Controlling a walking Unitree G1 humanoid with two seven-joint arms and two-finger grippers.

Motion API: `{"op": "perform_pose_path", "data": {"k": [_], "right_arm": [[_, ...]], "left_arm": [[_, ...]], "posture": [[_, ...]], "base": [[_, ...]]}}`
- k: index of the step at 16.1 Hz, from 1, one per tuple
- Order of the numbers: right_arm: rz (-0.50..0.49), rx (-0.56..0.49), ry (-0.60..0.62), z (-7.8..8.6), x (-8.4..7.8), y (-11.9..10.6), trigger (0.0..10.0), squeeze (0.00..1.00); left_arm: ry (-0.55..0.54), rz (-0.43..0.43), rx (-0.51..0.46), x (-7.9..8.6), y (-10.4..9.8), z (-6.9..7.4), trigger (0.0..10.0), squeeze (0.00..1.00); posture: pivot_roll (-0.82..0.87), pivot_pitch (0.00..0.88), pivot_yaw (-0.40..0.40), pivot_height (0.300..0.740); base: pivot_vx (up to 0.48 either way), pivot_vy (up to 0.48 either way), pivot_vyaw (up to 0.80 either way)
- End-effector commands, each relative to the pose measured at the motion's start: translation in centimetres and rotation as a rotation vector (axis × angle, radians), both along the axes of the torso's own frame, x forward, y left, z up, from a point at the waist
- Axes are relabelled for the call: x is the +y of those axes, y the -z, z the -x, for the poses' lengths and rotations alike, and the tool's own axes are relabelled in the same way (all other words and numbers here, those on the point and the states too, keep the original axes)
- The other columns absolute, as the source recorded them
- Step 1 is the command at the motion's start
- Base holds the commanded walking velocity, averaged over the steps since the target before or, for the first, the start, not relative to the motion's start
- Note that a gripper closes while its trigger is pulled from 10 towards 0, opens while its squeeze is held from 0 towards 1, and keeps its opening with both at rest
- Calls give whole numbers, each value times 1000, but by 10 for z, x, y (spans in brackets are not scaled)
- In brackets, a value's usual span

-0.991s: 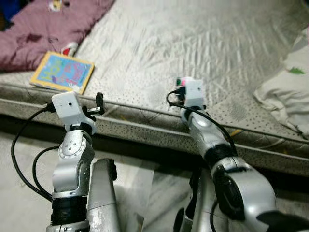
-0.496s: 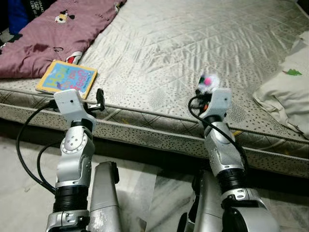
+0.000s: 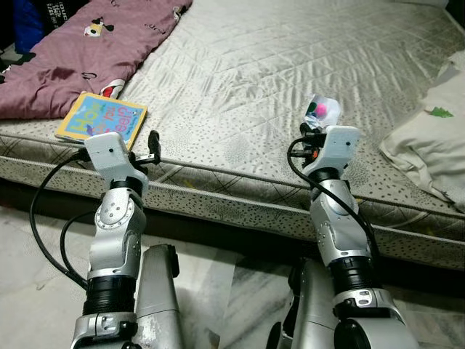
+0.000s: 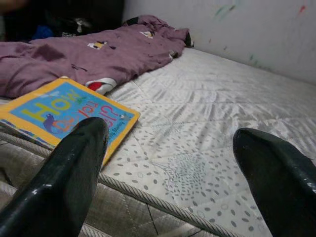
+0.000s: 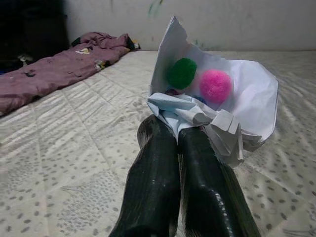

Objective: Clean up the room

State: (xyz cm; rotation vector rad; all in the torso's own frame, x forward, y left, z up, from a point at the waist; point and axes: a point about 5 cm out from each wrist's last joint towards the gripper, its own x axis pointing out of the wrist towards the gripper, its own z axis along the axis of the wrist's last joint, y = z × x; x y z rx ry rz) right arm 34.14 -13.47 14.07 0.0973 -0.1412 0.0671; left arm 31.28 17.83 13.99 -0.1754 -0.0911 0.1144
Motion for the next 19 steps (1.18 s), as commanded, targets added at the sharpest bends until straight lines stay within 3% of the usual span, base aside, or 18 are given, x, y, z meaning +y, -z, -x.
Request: {"op": "perform_pose_path", "data": {"k": [1, 7, 15, 19], "right_arm": [[8, -10, -20, -5, 6, -7, 10000, 0], [26, -19, -43, -3, 14, -9, 10000, 0], [33, -20, -23, -1, 10, -7, 10000, 0], [57, -10, -8, 1, 9, -3, 10000, 0]], "left_arm": [[-22, -3, -15, 4, -3, 3, 10000, 0], [-42, -3, -6, 10, 1, 6, 10000, 0], [-18, -5, -7, 6, 0, 1, 10000, 0], [-19, -4, 3, 4, 4, 2, 10000, 0]], "posture": [[91, 0, -71, 561], [68, 0, -64, 610], [56, 0, -55, 675], [58, 0, -54, 685]], "base": [[0, 0, 0], [0, 0, 0], [0, 0, 0], [0, 0, 0]]}}
